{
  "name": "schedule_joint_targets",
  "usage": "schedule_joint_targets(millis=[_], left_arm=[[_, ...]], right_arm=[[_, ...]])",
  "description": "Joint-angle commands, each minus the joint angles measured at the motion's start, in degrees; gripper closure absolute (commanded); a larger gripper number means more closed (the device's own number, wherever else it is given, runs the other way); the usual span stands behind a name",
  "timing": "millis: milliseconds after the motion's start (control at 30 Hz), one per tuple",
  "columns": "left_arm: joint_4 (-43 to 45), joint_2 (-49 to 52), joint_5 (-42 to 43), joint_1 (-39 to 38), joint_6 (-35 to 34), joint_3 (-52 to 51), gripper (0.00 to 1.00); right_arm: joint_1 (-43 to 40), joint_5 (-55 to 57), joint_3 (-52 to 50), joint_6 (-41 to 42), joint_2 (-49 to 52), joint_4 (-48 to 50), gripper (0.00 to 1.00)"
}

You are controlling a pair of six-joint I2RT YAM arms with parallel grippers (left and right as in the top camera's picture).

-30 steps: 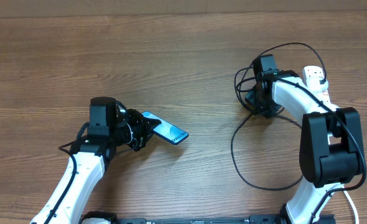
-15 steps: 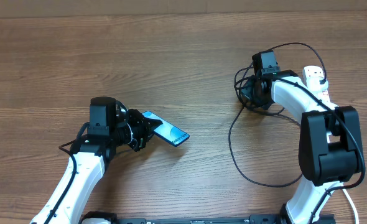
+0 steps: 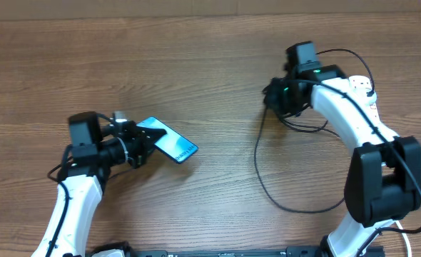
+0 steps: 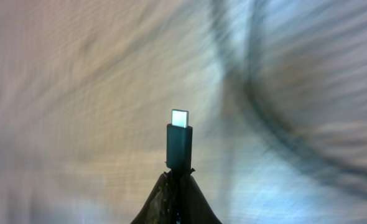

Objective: Plug charger to phone and switch on socket
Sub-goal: 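Carry the USB-C plug with the right gripper toward the phone's bottom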

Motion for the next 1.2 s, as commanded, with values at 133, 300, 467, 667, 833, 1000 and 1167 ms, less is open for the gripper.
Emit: schedule_joint_targets(millis=[133,300,467,667,833,1000,1167], left_arm=[[3.4,0.0,10.1,6.7,5.1,0.8,0.96],[11.3,4.6,20.9,6.9,5.0,0.8,0.96],[24.0,14.0,28.1,6.6,-1.0,2.1,0.96],[36.2,23.8,33.0,4.0,-8.0,6.1,0.96],[38.7,27.1,35.2,4.0,-8.3,8.9,0.96],[39.3,27.6,34.7,5.6,-8.2,9.8,0.96],[39.8,27.6,34.9,8.9,-8.1,9.8,0.96]], right_arm=[[13.7,4.8,-3.9,-9.7,-1.2,1.9,0.96],[16.3,9.4,-4.3,-9.1,-1.2,2.5,0.75],[15.3,9.4,-4.3,-9.1,-1.2,2.7,0.13],[15.8,7.2,-4.3,-10.3,-1.2,1.5,0.00],[17.3,5.8,-4.3,-13.4,-1.2,0.2,0.00],[19.8,18.2,-5.8,-11.3,-1.2,1.2,0.00],[22.9,23.6,-7.6,-6.8,-1.2,2.2,0.10]])
